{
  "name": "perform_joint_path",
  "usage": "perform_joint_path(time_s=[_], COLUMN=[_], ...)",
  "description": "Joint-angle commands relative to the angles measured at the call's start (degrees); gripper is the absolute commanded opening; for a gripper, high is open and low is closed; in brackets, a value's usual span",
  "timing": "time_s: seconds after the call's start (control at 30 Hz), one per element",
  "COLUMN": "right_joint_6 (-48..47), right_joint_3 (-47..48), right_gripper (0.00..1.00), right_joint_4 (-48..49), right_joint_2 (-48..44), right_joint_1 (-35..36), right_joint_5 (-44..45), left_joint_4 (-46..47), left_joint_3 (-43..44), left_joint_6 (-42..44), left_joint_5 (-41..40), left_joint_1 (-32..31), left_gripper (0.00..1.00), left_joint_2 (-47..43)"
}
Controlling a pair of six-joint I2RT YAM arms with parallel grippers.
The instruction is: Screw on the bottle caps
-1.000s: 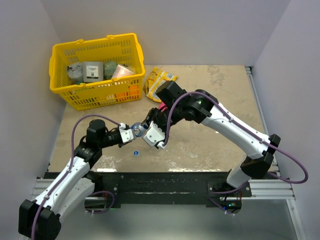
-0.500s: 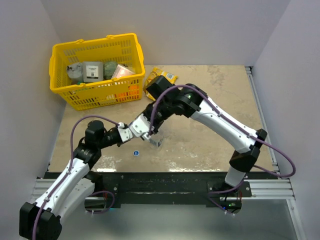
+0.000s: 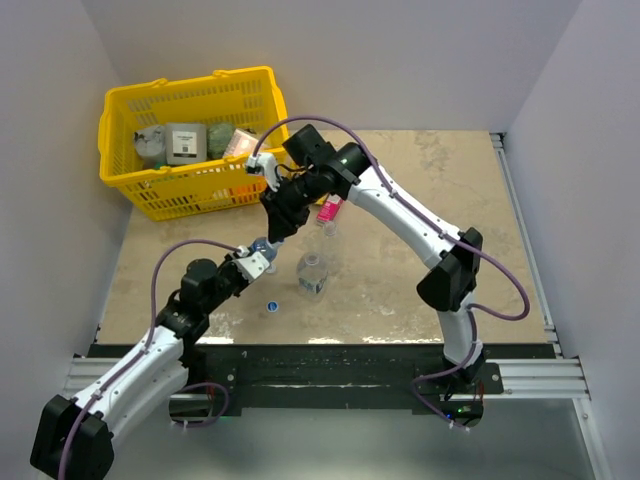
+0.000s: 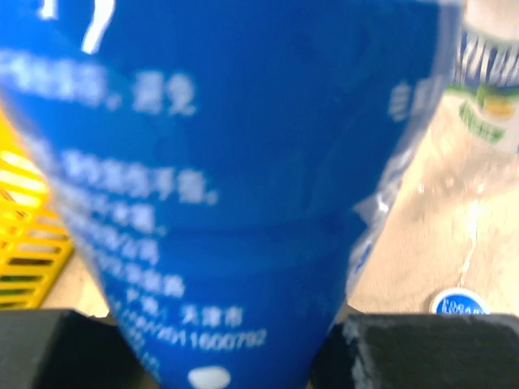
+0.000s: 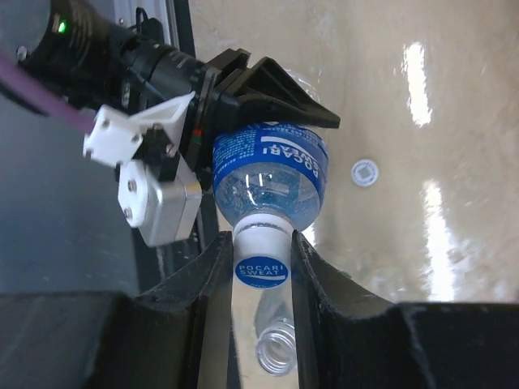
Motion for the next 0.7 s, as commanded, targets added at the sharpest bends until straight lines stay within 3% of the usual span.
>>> perform_joint_path(time_s=[0.0,0.03,0.07,0.1,0.17,0.23,0.33,0.37,0.43,0.47,0.57,0.67], right_joint_6=[19.50,19.06,18.28,16.27,9.71,4.41,-12.62,-21.28,-29.76,-39.81,-52.61,-57.47], right_joint_3=[-1.80,0.12,6.23,10.30,20.65,21.42,4.59,-6.42,-15.55,-21.24,-28.13,-30.35], right_gripper=[0.00,0.05,0.16,0.41,0.54,0.58,0.59,0.60,0.61,0.61,0.62,0.62], right_joint_4=[-0.23,-0.67,-0.85,-1.11,-1.38,0.36,6.41,8.53,11.88,11.29,9.96,10.66], right_joint_2=[0.16,1.56,2.36,3.15,4.47,2.56,-9.99,-17.68,-23.36,-25.82,-31.20,-33.14], right_joint_1=[3.45,3.02,1.71,0.56,-3.38,-6.03,-7.89,-7.19,-5.52,-2.82,1.50,3.09], right_joint_5=[-3.83,-2.44,-1.47,-0.15,1.52,-0.22,-6.64,-7.51,-5.34,-3.93,1.00,1.71], left_joint_4=[16.51,16.07,15.46,13.62,11.33,6.76,1.23,-0.18,-4.22,-5.28,-10.56,-11.36], left_joint_3=[2.24,2.32,2.32,2.32,2.41,2.94,3.99,5.04,6.36,8.02,11.10,12.25], left_joint_6=[-1.46,-1.46,-1.37,-0.76,0.38,1.44,3.02,3.64,5.13,6.01,7.94,9.00], left_joint_5=[-9.40,-9.42,-8.63,-8.45,-2.86,0.59,9.89,14.88,18.43,20.88,23.71,24.16], left_joint_1=[-0.51,-0.51,-0.51,-0.51,-0.51,-0.51,-0.51,-0.51,-0.51,-0.42,-0.42,-0.42], left_gripper=[0.00,0.00,0.00,0.00,0.00,0.00,0.00,0.00,0.00,0.00,0.00,0.00], left_joint_2=[1.19,1.38,1.38,1.03,0.85,0.15,-1.34,-1.61,-1.08,-0.65,1.29,1.82])
